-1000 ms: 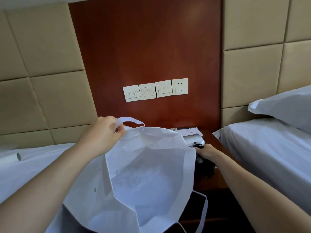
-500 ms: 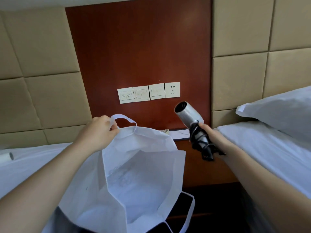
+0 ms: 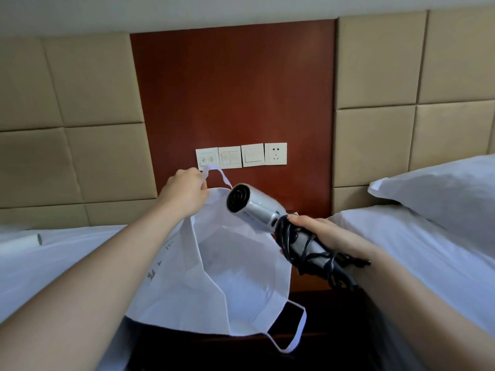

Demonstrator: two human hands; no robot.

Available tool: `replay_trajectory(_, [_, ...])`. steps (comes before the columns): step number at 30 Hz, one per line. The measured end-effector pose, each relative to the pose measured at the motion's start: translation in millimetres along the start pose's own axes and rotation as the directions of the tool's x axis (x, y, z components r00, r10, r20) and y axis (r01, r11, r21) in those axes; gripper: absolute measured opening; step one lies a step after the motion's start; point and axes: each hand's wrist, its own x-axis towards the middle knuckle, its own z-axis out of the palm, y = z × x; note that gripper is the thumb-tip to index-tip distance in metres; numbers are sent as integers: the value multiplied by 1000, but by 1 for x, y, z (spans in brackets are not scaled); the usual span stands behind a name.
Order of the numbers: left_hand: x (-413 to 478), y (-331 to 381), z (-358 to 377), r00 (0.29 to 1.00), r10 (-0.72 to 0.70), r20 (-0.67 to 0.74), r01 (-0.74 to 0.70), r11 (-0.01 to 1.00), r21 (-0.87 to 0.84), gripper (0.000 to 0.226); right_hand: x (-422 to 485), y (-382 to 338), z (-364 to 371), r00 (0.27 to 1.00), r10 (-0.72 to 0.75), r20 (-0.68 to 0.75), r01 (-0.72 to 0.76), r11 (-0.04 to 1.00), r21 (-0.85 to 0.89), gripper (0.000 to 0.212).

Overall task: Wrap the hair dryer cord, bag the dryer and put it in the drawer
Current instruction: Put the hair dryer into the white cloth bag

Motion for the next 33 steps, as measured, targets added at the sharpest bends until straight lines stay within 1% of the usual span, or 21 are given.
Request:
replay_trajectory(2, [0,4,-3,1000,0,-18,0,1000,25,23,-8,-4,3,999,-36,28,38,998,-58,49])
replay_trajectory(3, [0,4,-4,1000,-1,-23,2,999,42,21,-13,-7,4,998,-41,43,44,996,-84,43])
replay_trajectory(4, [0,5,-4,1000,-6,-22,7,999,54,22,-16,-9,5,997,-47,63,54,993,-102,44])
replay_trajectory(7, [0,9,-2,999,-37,-10,37,998,45,28,-26,-17,8,992,-59,113,74,988,-135,61])
replay_trajectory(10, [0,15,-3,998,-64,29,65,997,-39,23,-28,-20,9,996,-32,89,42,993,-110,69])
replay_trajectory(12, [-3,22,-5,998,-40,54,44,997,-69,18,-29,-20,10,999,8,52,-4,997,-83,75])
replay_trajectory(13, [-4,26,-7,998,-17,58,22,997,-78,15,-28,-18,10,999,31,36,-28,997,-78,74])
replay_trajectory(14, [-7,31,-9,998,4,62,1,997,-83,15,-27,-16,10,999,42,28,-40,997,-68,65])
replay_trajectory(16, [-11,38,-14,996,54,67,-49,996,-77,16,-23,-11,12,998,55,33,-55,998,-12,41])
replay_trajectory(18, [-16,42,-19,995,84,54,-80,994,-77,16,-18,-7,20,996,89,29,-90,994,65,31])
replay_trajectory(20, [-22,44,-26,992,116,41,-113,991,-74,21,-12,-4,34,992,124,24,-125,986,108,34])
replay_trajectory(22, [-29,43,-34,987,156,35,-154,987,-50,30,-3,1,54,984,175,5,-175,979,109,40])
replay_trajectory(24, [-33,40,-43,986,169,12,-169,985,-28,25,6,5,76,975,221,-5,-219,969,114,44])
replay_trajectory(25, [-34,38,-47,986,168,-5,-169,985,-26,22,10,7,87,971,238,-9,-235,964,121,44])
replay_trajectory(27, [-39,36,-57,983,182,-31,-182,983,-21,21,19,9,106,965,261,-32,-253,956,151,37])
replay_trajectory(29, [-45,35,-66,973,228,-45,-228,974,-6,22,30,11,120,955,288,-63,-274,946,173,30])
replay_trajectory(33, [-60,33,-84,958,281,-54,-281,960,-5,24,57,20,142,947,306,-100,-272,926,263,29])
